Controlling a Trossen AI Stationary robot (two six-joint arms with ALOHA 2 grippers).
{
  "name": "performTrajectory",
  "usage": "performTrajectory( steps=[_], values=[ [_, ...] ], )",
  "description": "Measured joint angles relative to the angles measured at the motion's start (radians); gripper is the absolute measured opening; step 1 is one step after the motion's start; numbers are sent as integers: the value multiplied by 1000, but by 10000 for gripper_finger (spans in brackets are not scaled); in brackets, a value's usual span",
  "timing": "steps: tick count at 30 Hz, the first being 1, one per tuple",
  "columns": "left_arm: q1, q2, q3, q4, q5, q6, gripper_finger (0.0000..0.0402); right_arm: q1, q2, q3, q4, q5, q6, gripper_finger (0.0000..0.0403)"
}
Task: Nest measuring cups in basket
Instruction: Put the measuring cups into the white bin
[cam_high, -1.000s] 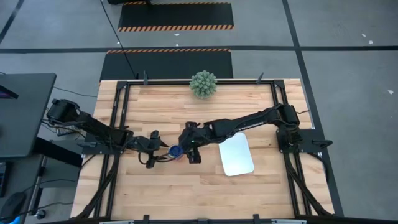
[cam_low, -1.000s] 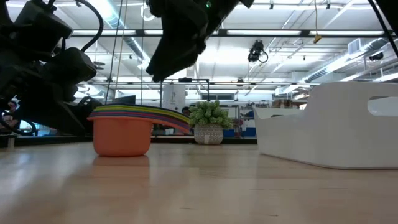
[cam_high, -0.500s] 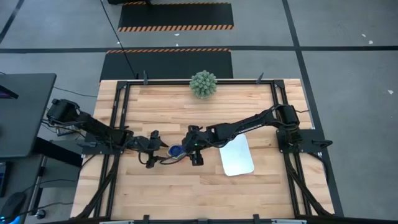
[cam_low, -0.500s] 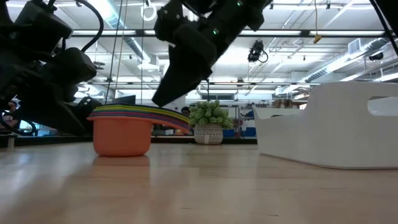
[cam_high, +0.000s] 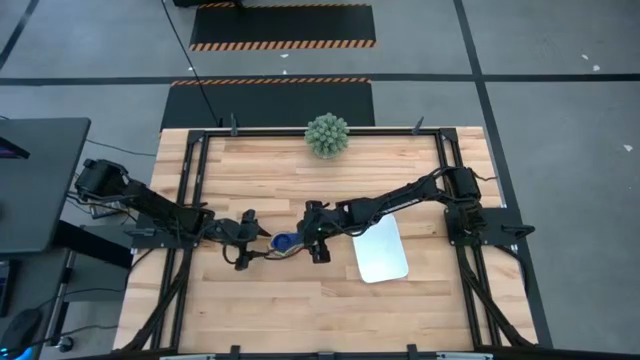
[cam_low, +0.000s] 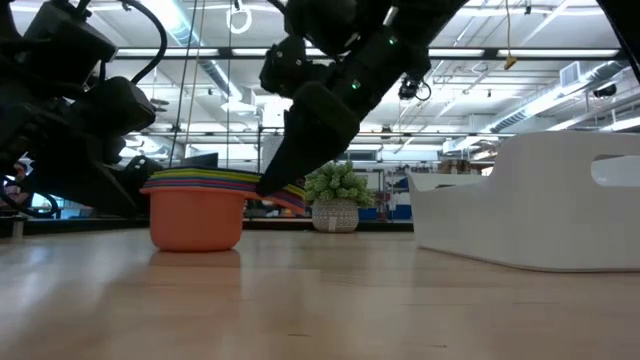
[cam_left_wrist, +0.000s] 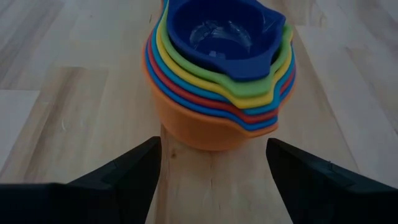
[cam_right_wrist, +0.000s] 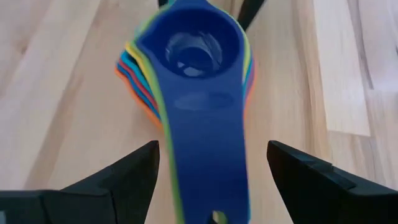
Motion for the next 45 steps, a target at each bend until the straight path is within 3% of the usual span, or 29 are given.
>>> performTrajectory(
  steps=[6,22,32,45],
  values=[
    [0,0,0,0,0,2,295,-14,0,-22,18,-28,-1,279],
    [0,0,0,-6,0,3,295,-12,0,-21,1,-69,2,158],
    [0,0,0,-20,0,-5,295,12,-1,-20,-16,-35,51,156],
    [0,0,0,-35,6,-32,295,55,-2,85,-190,31,41,155]
  ],
)
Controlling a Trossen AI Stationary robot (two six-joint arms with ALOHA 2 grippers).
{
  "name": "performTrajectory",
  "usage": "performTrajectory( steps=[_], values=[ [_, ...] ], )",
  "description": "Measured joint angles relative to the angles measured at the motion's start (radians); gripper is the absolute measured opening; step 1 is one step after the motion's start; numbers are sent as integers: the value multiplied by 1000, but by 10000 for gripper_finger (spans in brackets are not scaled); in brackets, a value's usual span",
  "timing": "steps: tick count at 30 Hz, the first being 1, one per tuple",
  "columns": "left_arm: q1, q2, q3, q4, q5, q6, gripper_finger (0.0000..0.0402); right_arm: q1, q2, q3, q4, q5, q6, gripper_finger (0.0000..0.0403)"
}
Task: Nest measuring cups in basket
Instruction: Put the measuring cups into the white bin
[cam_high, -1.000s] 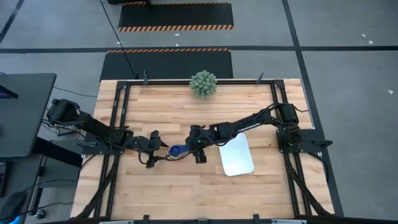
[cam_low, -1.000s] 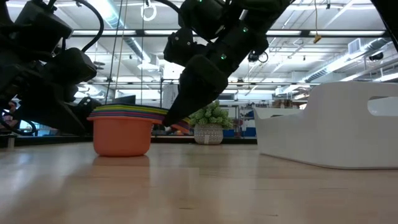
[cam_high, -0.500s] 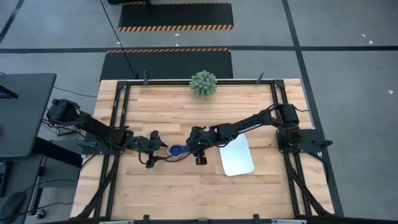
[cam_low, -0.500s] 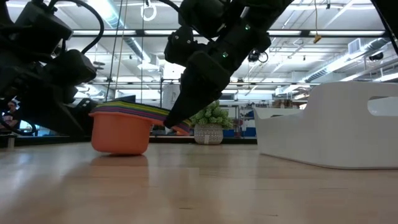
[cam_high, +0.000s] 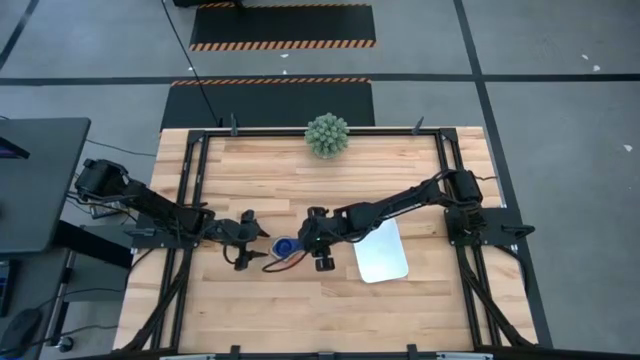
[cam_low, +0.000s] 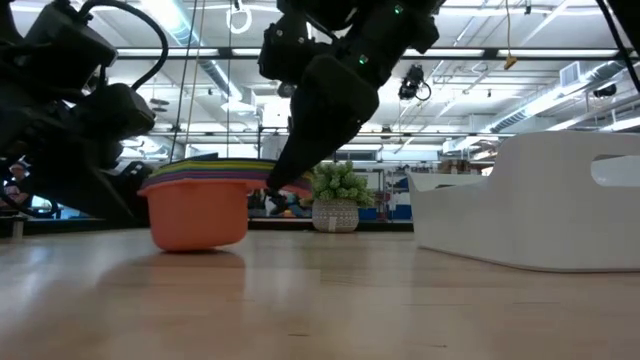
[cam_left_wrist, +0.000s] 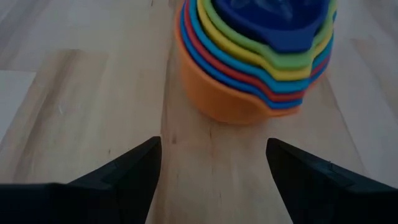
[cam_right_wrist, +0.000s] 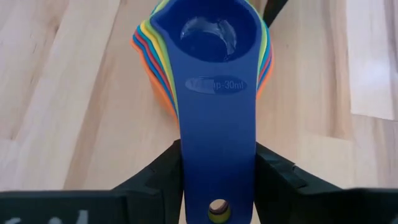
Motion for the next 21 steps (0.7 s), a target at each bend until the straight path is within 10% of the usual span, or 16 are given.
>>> performTrajectory(
  steps=[21],
  values=[
    [0,0,0,-32,21,-24,295,52,-93,4,-111,63,78,154]
  ],
)
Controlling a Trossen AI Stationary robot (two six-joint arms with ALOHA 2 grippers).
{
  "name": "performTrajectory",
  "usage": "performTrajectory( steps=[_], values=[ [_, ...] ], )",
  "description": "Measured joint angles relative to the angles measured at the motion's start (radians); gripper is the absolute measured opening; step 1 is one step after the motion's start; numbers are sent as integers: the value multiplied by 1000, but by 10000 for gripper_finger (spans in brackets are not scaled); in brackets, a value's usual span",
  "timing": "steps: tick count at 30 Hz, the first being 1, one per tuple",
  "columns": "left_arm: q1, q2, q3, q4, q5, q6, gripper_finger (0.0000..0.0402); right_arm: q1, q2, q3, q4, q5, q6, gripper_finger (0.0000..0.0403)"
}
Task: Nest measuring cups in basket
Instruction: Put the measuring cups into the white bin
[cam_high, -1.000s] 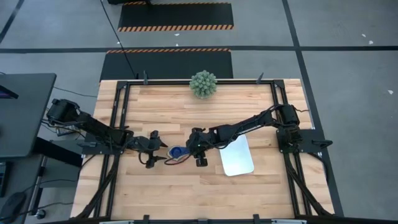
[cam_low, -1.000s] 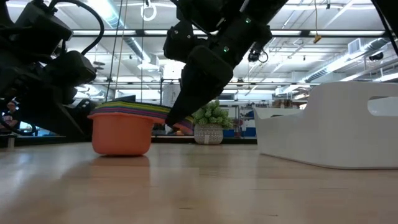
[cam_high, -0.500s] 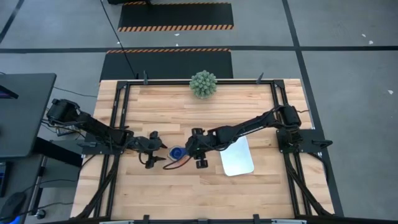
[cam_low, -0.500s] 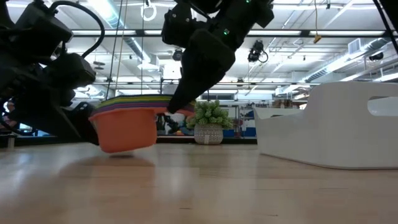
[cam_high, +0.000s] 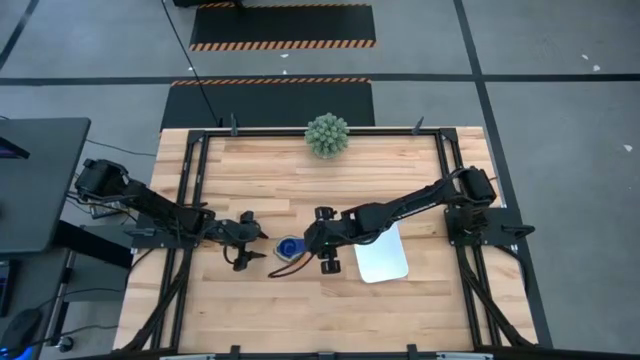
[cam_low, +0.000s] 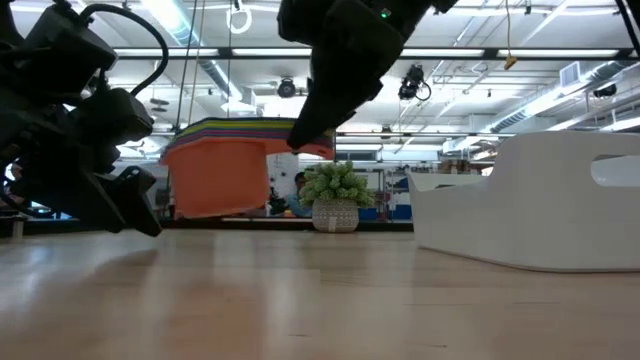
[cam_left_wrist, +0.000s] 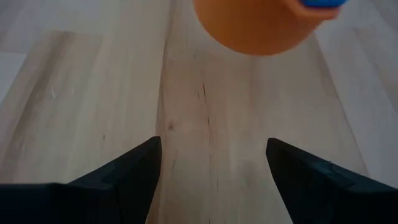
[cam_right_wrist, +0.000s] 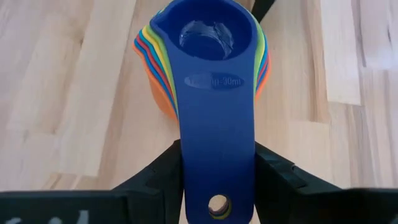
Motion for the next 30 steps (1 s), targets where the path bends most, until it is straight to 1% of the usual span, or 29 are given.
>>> performTrajectory(
  steps=[6,15,23,30],
  values=[
    [0,0,0,-2,0,0,295,36,-31,-61,3,58,74,154],
    [0,0,0,-1,0,0,295,113,-111,-174,69,154,202,153],
    [0,0,0,0,0,0,295,195,-192,-231,54,255,335,153],
    [0,0,0,0,0,2,295,282,-255,-264,-25,359,475,154]
  ],
)
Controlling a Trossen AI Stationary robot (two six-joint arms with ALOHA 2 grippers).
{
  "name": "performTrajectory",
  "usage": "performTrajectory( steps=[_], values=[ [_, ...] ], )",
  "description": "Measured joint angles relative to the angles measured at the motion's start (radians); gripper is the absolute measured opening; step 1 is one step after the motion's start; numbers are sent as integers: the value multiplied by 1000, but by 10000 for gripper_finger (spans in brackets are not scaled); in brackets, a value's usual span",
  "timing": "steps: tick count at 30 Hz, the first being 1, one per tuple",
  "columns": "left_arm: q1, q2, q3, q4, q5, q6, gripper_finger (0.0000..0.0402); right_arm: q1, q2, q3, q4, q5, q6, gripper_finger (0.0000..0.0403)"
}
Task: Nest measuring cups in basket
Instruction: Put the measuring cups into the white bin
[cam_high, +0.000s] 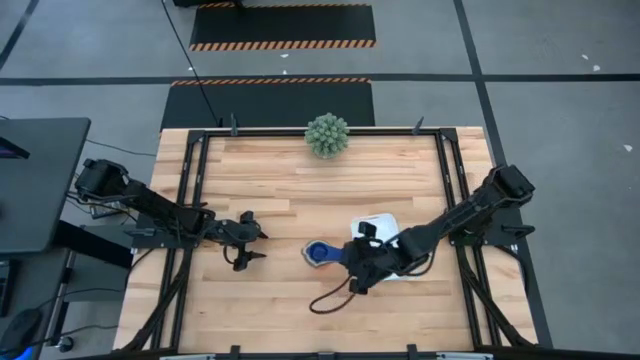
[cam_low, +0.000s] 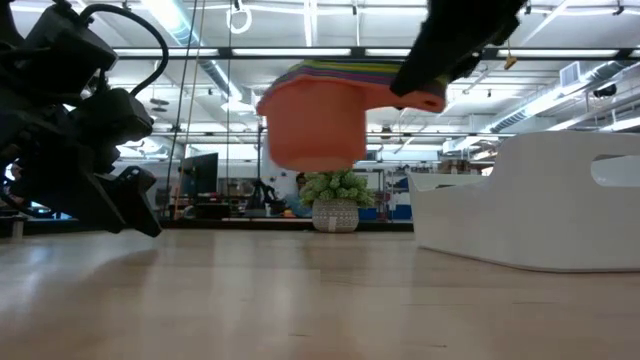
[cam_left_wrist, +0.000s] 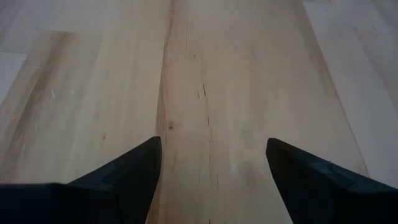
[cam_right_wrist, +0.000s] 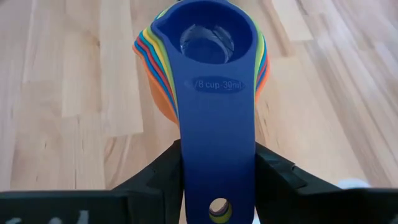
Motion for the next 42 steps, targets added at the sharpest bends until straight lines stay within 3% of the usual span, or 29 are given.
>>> performTrajectory(
  steps=[11,26,42],
  values=[
    [0,0,0,14,0,8,295,122,-31,-12,-136,128,244,154],
    [0,0,0,294,-24,111,295,244,-32,-12,-362,244,624,154],
    [1,0,0,344,-103,151,295,340,-33,-11,-632,287,1142,154]
  ],
)
